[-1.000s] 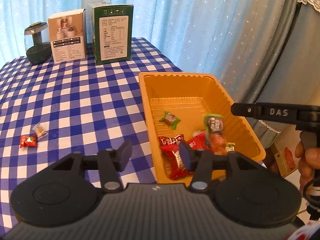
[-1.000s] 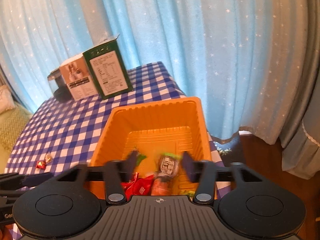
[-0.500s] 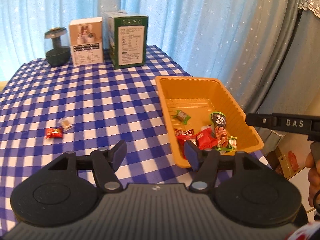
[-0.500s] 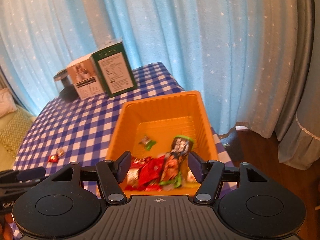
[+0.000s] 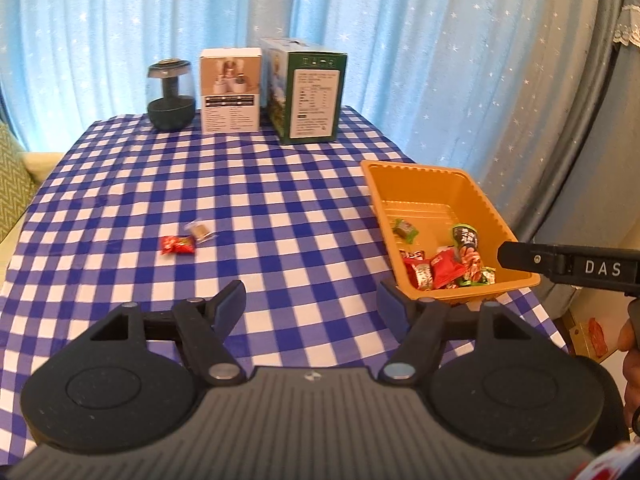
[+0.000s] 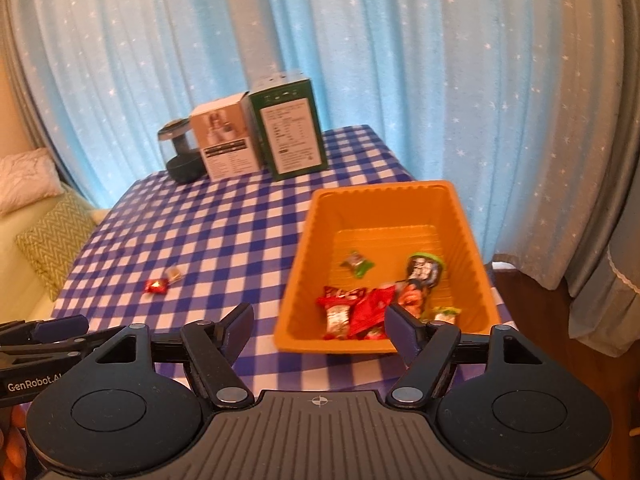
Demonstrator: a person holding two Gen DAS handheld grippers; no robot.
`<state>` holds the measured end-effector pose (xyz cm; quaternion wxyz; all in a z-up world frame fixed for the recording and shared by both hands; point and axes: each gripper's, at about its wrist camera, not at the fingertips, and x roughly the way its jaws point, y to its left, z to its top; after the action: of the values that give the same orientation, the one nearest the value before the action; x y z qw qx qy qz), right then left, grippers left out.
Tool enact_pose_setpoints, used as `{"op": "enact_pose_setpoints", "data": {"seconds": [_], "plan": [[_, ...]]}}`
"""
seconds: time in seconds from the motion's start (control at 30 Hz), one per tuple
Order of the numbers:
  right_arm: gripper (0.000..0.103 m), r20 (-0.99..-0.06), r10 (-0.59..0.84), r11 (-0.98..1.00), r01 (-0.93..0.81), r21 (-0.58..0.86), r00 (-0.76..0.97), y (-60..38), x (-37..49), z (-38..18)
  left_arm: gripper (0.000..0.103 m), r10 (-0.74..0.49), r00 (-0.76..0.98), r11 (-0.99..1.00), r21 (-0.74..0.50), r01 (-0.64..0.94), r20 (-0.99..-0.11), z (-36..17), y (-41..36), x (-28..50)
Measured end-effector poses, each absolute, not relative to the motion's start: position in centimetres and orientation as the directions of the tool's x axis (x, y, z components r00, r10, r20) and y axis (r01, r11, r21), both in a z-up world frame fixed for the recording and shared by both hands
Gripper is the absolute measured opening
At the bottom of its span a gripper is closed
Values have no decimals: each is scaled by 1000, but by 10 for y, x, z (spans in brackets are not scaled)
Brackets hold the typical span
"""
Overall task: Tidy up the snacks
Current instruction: 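Move both open tools back toward the last red and clear candies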
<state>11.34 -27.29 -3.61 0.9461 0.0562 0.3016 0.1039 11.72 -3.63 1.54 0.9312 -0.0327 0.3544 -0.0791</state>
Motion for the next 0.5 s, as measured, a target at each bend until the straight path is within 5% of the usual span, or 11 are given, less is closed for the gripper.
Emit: {"op": "enact_pose_setpoints", "data": {"seconds": [0.5], "plan": [[73,-577,284,957,-259,128,765,-220,112,-40,72,-89,755,994,-109,23,-650,18,18,100]]}}
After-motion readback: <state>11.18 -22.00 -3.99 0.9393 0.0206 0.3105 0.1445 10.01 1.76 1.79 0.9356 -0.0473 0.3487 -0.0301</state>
